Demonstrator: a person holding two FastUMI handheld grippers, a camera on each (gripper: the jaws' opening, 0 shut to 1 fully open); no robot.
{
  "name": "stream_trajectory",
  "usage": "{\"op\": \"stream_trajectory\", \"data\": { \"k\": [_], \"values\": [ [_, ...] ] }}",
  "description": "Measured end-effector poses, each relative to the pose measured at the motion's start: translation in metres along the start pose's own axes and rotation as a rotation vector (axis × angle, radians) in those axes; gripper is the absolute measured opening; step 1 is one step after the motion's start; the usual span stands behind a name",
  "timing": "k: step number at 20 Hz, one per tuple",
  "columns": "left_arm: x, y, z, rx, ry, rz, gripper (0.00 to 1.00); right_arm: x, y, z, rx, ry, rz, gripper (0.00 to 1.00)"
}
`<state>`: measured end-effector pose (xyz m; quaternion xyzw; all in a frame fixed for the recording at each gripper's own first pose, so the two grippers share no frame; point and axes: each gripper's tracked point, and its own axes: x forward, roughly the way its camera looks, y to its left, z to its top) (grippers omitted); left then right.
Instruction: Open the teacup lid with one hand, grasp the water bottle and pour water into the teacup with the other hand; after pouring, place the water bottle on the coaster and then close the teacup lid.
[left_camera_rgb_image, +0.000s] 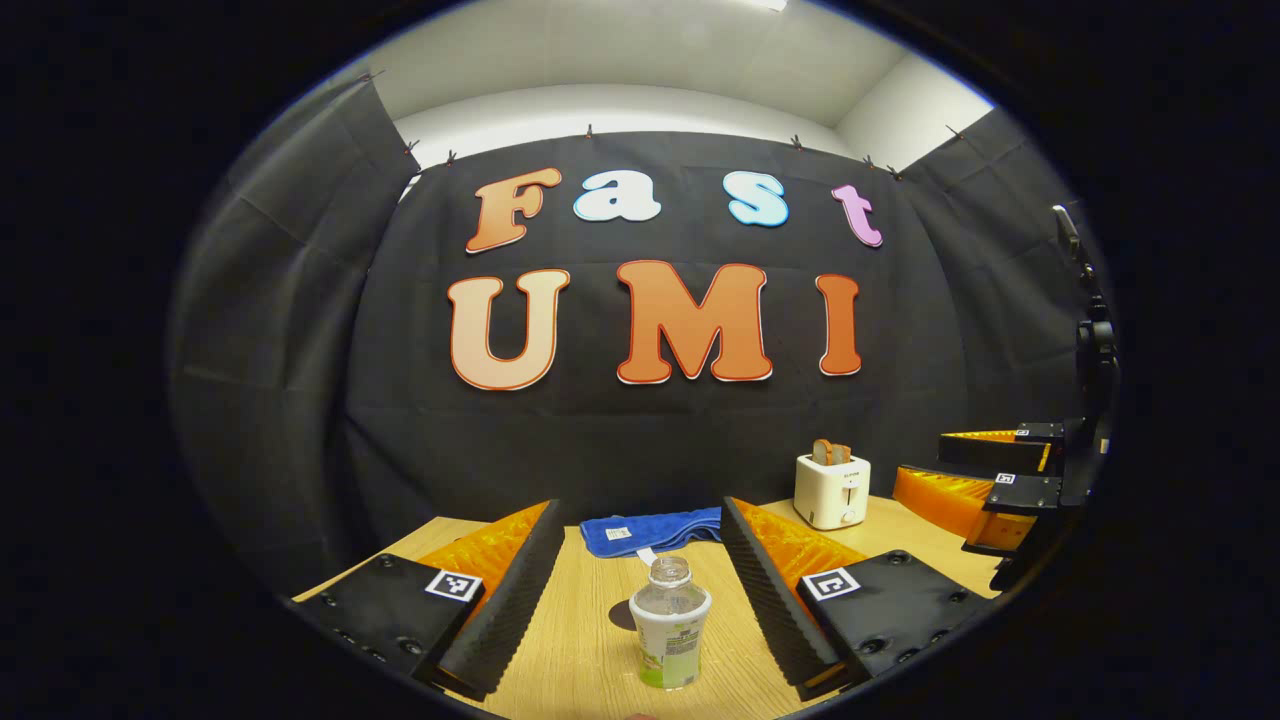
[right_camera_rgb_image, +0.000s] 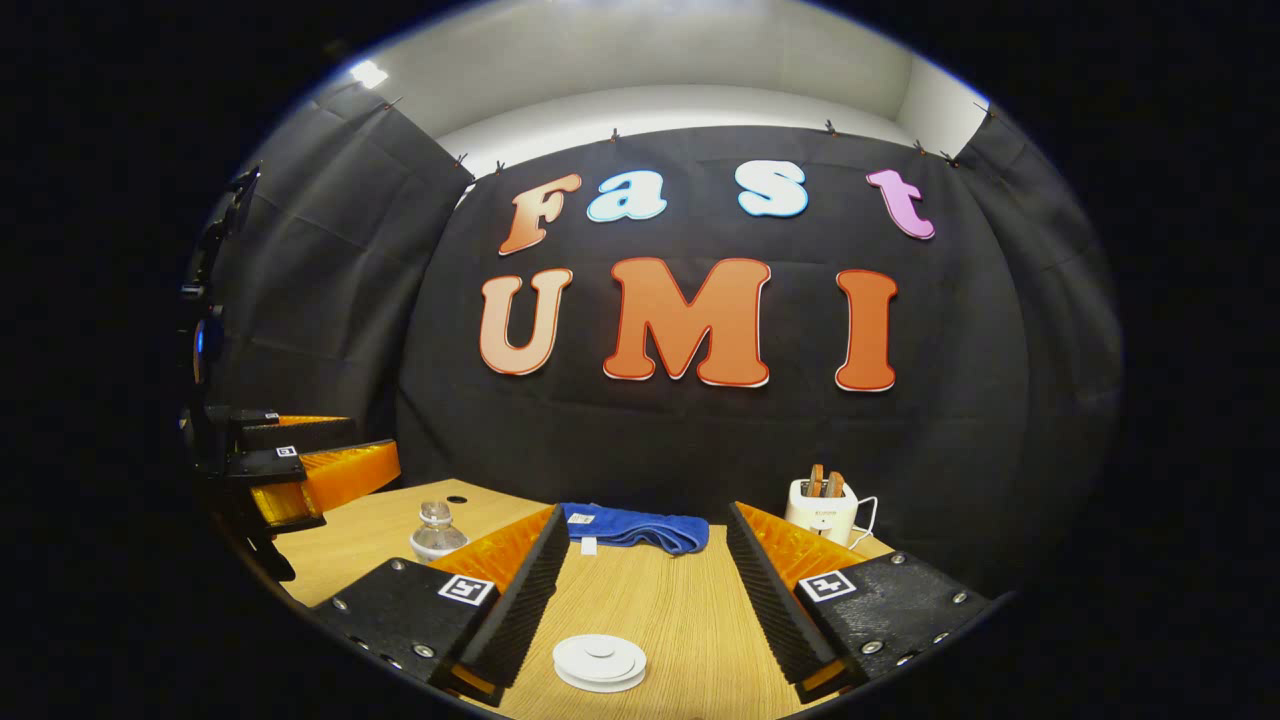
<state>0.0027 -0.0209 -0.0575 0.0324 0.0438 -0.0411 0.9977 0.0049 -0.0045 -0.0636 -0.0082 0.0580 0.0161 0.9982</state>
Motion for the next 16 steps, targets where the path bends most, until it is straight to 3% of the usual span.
{"op": "stream_trajectory", "data": {
  "k": [4, 5, 16],
  "values": [
    [0.003, -0.006, -0.02, 0.006, 0.031, -0.016, 1.0, 0.007, 0.004, -0.031, -0.035, 0.055, 0.019, 0.9],
    [0.004, -0.006, -0.024, 0.012, 0.037, -0.015, 1.0, 0.008, 0.004, -0.038, -0.05, 0.068, 0.017, 0.85],
    [0.009, -0.007, -0.061, 0.059, 0.09, -0.016, 1.0, 0.026, 0.038, -0.137, -0.096, 0.273, 0.111, 0.83]
  ]
}}
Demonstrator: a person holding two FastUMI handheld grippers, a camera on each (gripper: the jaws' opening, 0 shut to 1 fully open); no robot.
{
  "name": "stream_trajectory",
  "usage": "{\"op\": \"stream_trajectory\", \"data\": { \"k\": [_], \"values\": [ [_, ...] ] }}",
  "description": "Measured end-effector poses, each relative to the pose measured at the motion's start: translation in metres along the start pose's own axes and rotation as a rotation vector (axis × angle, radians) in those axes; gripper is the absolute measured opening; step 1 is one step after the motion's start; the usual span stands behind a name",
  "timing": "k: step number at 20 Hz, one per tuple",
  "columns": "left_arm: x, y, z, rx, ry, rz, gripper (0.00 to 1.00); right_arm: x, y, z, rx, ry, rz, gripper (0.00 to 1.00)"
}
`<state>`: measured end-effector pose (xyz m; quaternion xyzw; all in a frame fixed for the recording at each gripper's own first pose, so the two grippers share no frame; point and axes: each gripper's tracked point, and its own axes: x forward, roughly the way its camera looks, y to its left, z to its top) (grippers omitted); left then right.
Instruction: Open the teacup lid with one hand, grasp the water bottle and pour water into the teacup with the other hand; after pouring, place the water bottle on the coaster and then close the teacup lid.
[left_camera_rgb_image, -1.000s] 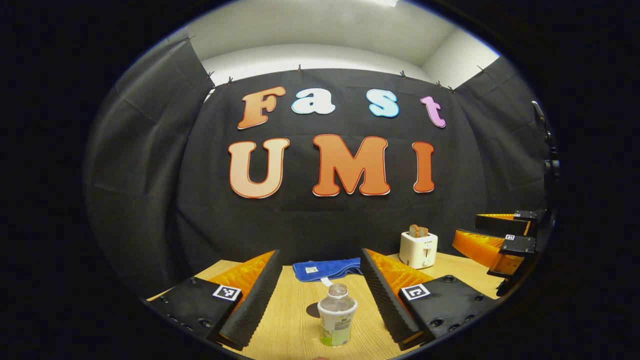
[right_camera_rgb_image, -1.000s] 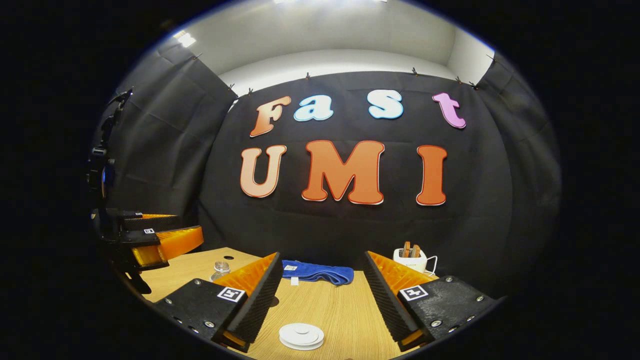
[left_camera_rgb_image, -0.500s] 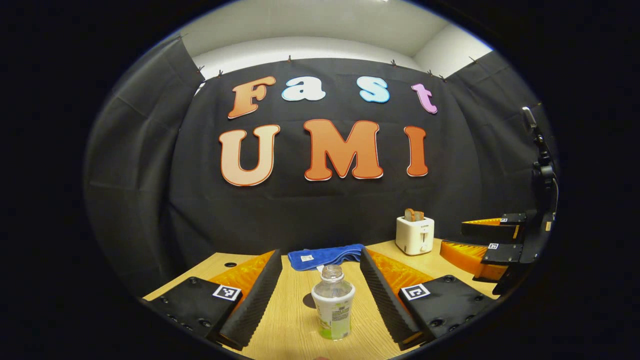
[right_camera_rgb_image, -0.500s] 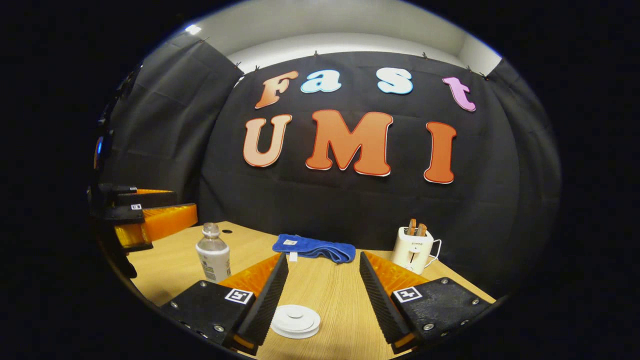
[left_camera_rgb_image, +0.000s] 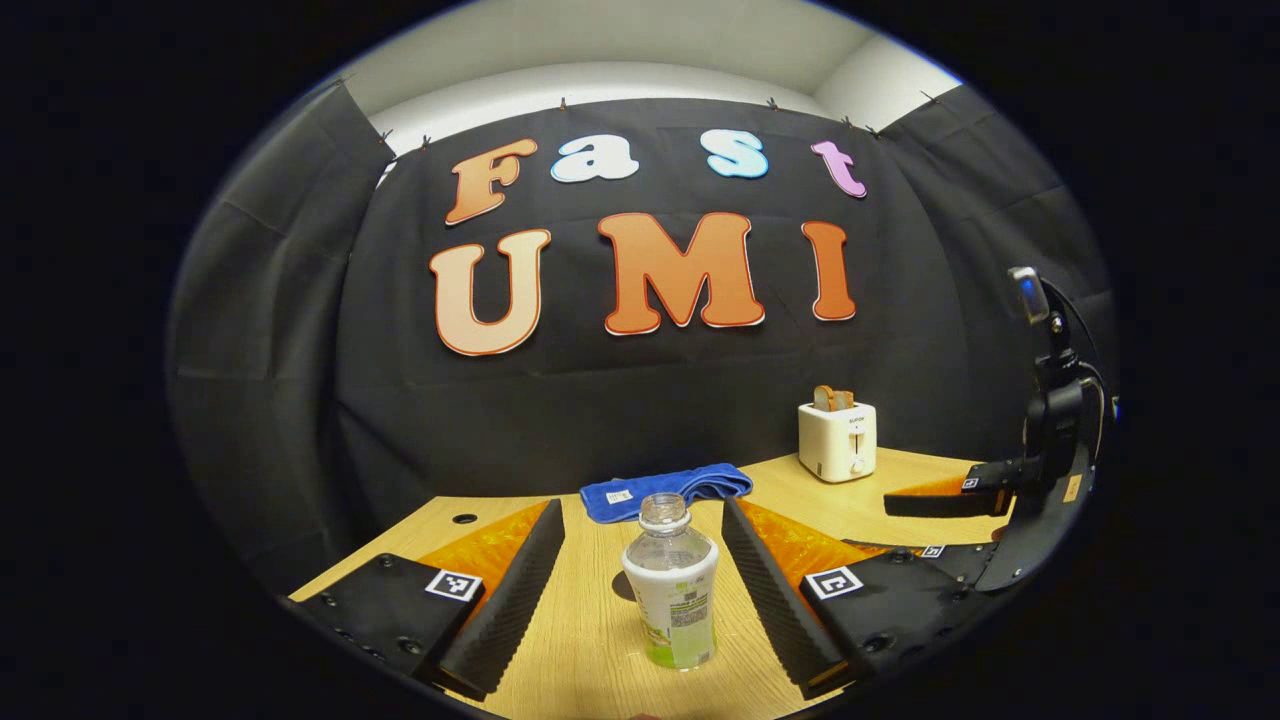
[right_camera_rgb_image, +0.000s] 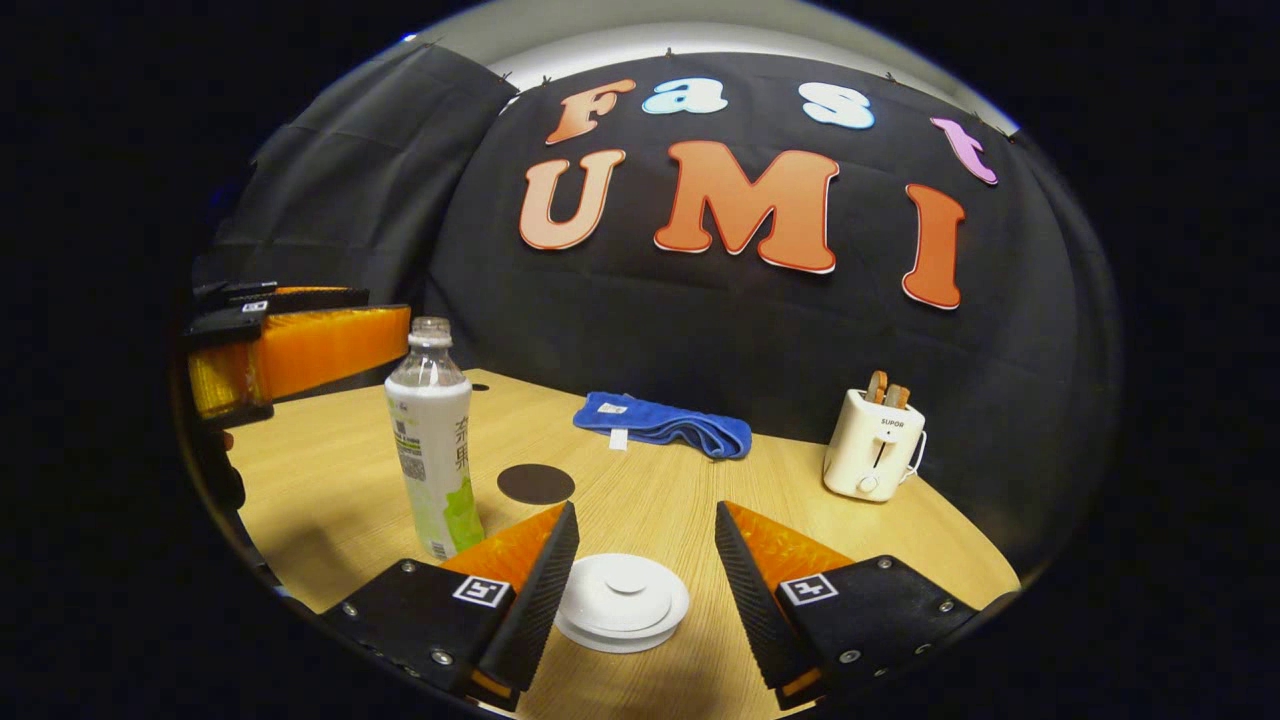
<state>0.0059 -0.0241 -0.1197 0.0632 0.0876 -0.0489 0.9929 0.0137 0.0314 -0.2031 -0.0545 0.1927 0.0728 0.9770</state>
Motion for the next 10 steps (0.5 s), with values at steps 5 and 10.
{"op": "stream_trajectory", "data": {
  "k": [5, 10],
  "values": [
    [0.002, -0.001, -0.012, -0.007, 0.023, -0.005, 1.0, 0.008, 0.001, -0.024, 0.028, 0.057, 0.006, 0.75],
    [0.003, -0.004, -0.018, -0.025, 0.04, -0.022, 1.0, 0.013, 0.005, -0.032, 0.006, 0.072, 0.024, 0.6]
  ]
}}
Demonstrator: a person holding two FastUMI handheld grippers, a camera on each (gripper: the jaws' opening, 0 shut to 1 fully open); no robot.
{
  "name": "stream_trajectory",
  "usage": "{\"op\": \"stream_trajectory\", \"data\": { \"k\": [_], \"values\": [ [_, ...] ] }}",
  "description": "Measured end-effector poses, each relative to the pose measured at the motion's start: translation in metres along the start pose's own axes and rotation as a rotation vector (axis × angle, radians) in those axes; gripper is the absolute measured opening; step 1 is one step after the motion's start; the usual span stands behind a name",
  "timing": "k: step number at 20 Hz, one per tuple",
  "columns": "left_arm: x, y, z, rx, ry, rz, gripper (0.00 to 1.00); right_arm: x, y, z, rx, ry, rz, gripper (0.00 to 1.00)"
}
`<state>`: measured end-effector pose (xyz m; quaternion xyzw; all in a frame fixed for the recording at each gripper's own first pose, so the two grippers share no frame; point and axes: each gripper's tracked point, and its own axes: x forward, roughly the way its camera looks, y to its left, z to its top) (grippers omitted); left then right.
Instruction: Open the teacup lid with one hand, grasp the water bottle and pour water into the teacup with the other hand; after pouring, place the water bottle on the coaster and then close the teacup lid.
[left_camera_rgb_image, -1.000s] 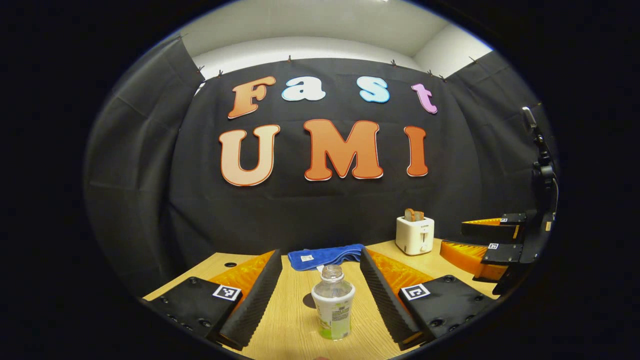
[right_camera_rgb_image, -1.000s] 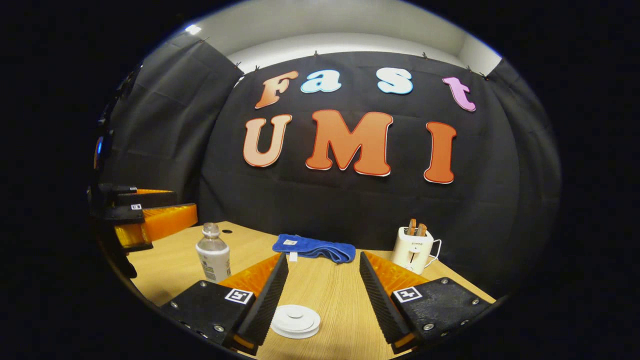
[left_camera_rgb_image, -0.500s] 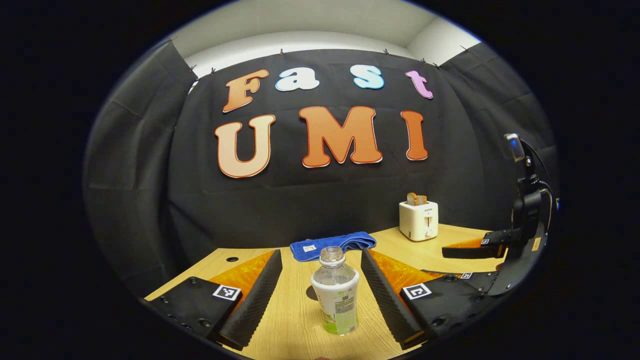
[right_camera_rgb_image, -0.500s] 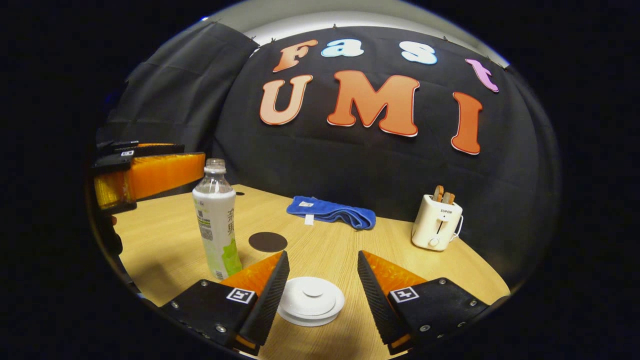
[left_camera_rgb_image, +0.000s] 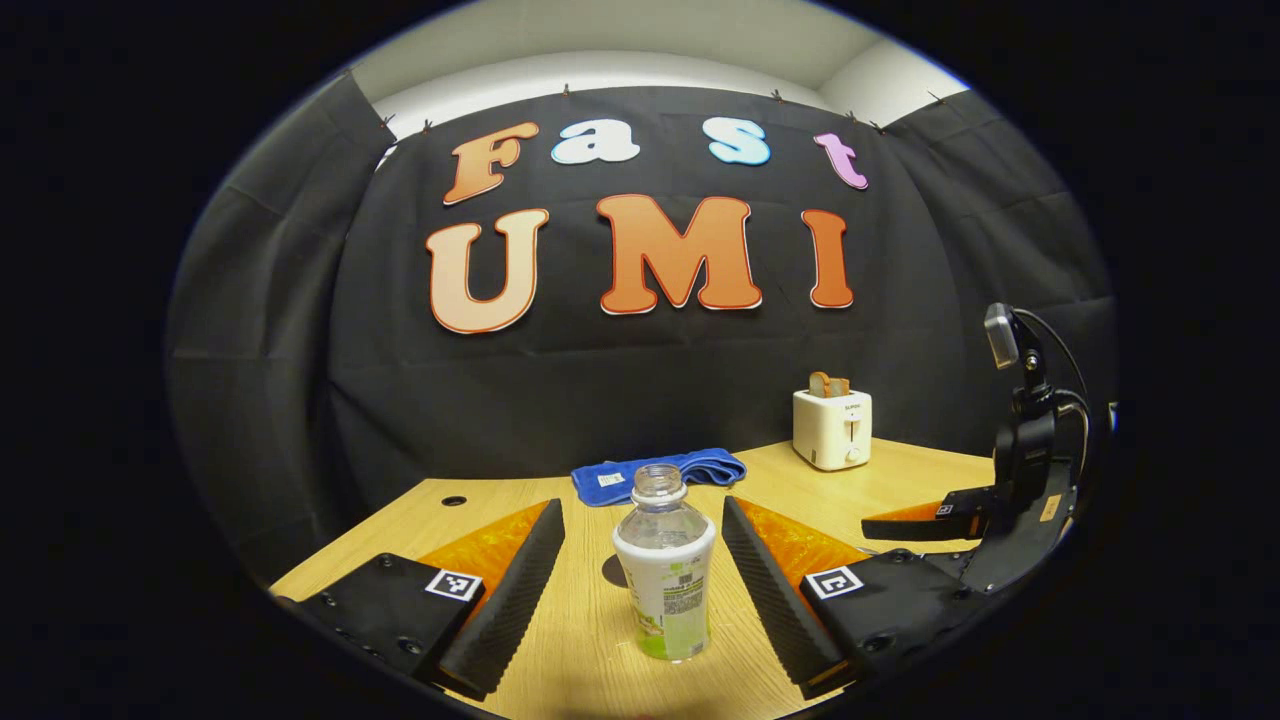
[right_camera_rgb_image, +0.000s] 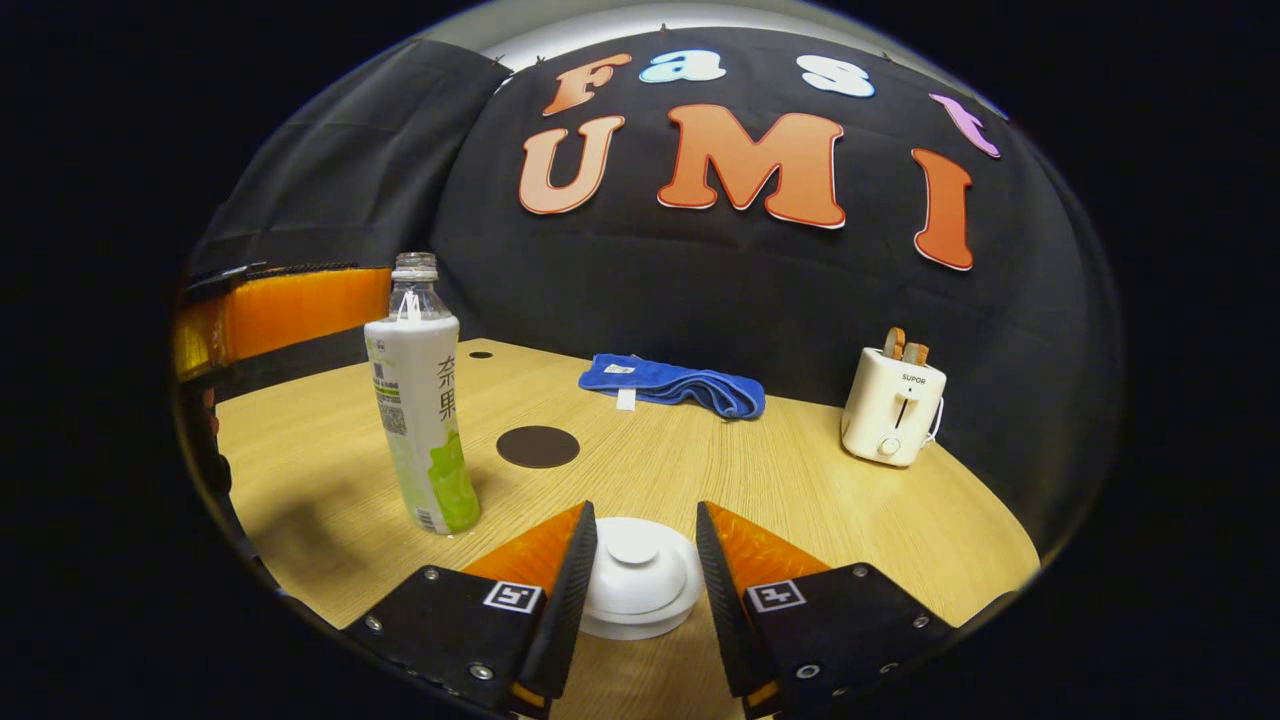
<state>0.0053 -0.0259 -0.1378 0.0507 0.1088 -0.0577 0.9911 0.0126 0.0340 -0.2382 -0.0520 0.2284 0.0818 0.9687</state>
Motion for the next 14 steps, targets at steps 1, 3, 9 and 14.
{"op": "stream_trajectory", "data": {
  "k": [1, 3, 9, 14],
  "values": [
    [0.001, -0.001, -0.002, 0.003, 0.003, -0.001, 0.99, 0.002, -0.001, -0.001, -0.008, 0.004, -0.01, 0.58],
    [0.001, -0.001, -0.005, 0.011, 0.013, 0.001, 1.0, 0.005, 0.002, -0.001, -0.015, 0.005, -0.01, 0.52],
    [0.002, -0.001, -0.011, 0.006, 0.03, 0.005, 0.99, 0.005, 0.007, -0.003, 0.006, 0.021, 0.01, 0.3],
    [-0.001, -0.004, -0.019, 0.018, 0.037, -0.009, 1.0, 0.004, 0.007, -0.003, 0.064, 0.024, 0.033, 0.19]
  ]
}}
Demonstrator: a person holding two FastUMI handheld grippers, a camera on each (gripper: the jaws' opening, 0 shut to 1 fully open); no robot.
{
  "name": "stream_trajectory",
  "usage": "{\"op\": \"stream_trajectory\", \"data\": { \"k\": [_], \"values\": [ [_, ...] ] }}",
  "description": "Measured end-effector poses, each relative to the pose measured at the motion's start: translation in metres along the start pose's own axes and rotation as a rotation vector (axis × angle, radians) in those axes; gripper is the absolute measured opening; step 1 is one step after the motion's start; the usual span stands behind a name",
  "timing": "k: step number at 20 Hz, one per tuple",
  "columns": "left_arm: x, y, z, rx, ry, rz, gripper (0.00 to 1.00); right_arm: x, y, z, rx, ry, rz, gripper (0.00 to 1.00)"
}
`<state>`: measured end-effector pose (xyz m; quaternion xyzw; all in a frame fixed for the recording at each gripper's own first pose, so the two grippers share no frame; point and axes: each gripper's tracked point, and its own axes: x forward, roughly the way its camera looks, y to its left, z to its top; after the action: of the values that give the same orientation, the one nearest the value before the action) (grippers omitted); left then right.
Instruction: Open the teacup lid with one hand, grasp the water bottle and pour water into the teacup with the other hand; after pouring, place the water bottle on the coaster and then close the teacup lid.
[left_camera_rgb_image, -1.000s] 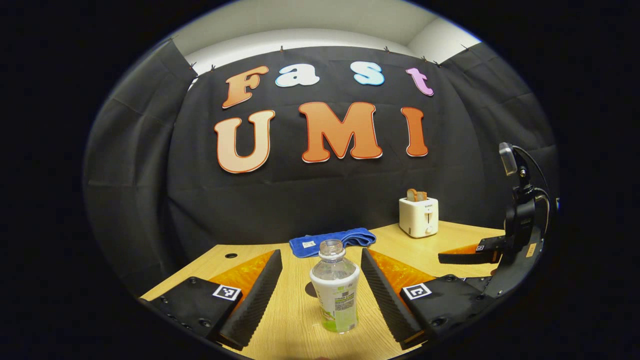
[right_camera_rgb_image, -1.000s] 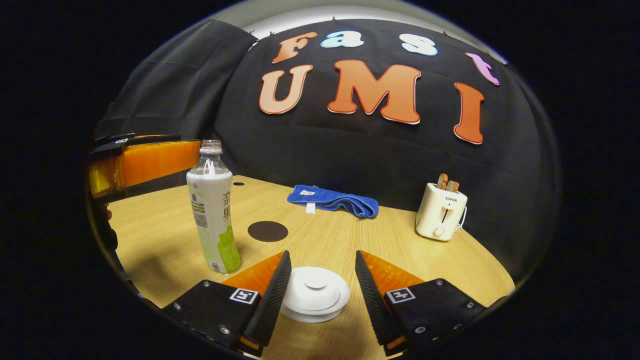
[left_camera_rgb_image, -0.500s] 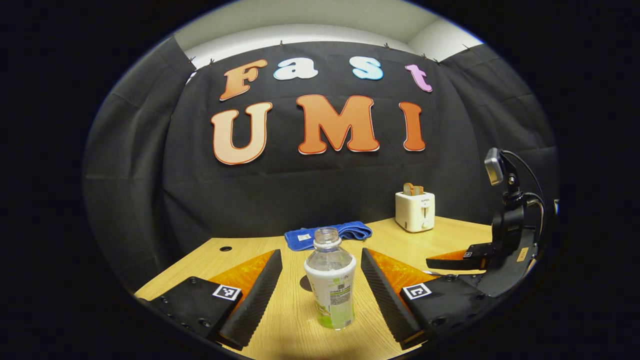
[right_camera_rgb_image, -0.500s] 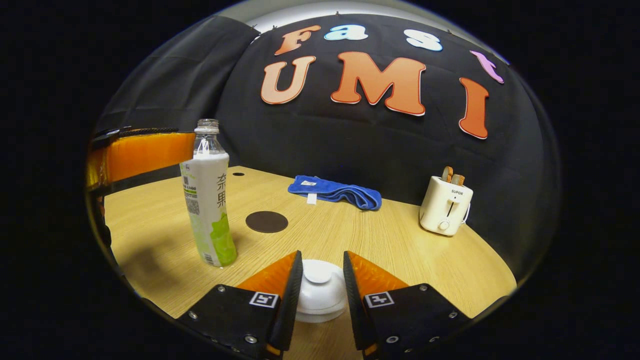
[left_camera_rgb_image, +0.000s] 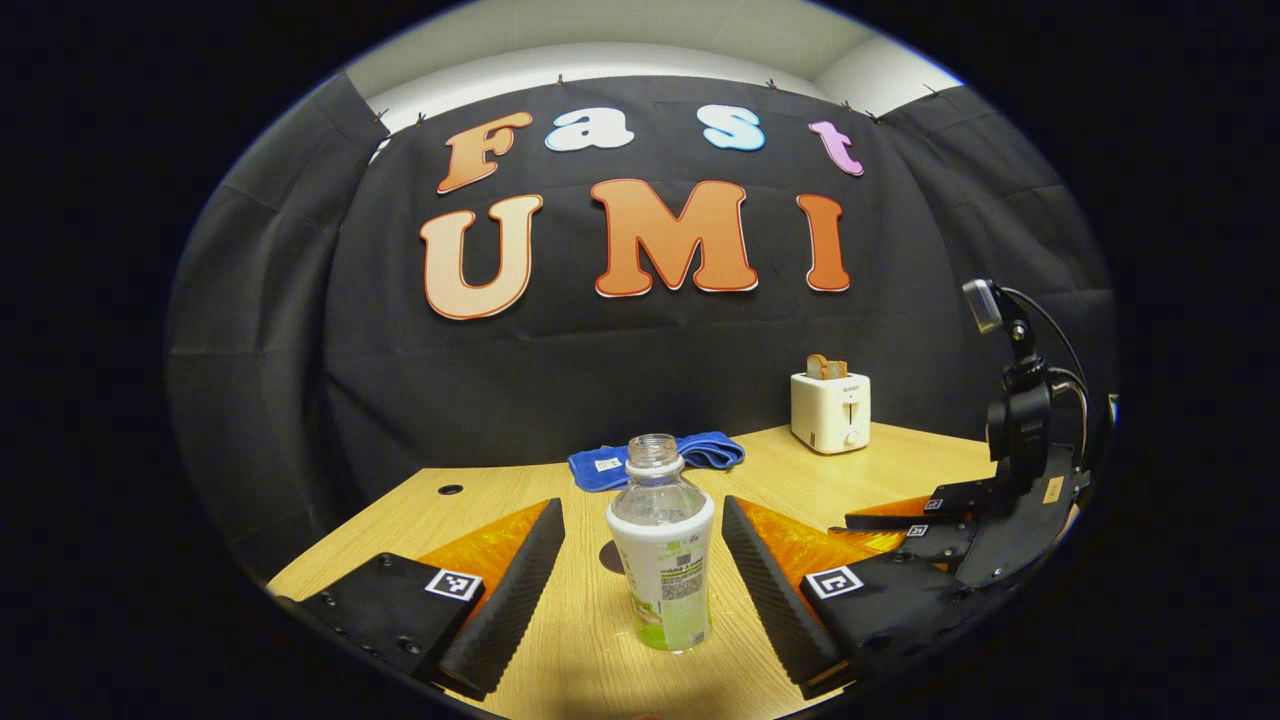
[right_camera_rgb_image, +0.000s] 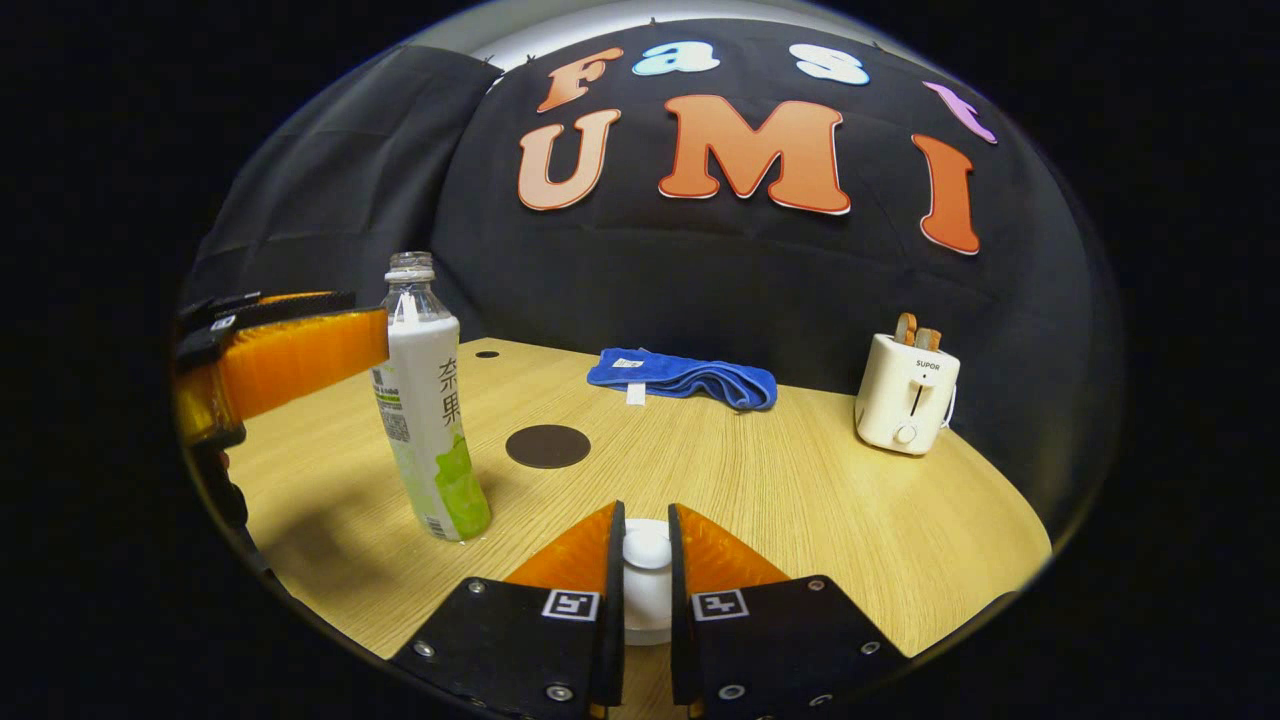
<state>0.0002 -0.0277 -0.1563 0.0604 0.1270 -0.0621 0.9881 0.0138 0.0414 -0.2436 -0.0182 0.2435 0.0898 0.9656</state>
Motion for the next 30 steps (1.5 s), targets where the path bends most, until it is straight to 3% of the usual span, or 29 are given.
{"op": "stream_trajectory", "data": {
  "k": [3, 4, 6, 26, 30],
  "values": [
    [0.003, -0.004, -0.005, -0.002, 0.009, -0.013, 1.0, -0.004, -0.003, 0.013, 0.015, -0.035, -0.001, 0.19],
    [0.004, -0.005, -0.009, -0.006, 0.017, -0.016, 1.0, -0.005, -0.003, 0.015, 0.017, -0.041, 0.003, 0.23],
    [0.006, -0.009, -0.017, -0.017, 0.034, -0.03, 1.0, -0.01, -0.005, 0.022, 0.017, -0.061, -0.001, 0.19],
    [0.034, -0.005, -0.094, -0.097, 0.182, -0.027, 0.97, -0.057, -0.036, 0.076, 0.044, -0.21, -0.057, 0.19],
    [0.031, -0.003, -0.093, -0.113, 0.161, -0.022, 0.72, -0.055, -0.037, 0.074, 0.043, -0.202, -0.059, 0.19]
  ]
}}
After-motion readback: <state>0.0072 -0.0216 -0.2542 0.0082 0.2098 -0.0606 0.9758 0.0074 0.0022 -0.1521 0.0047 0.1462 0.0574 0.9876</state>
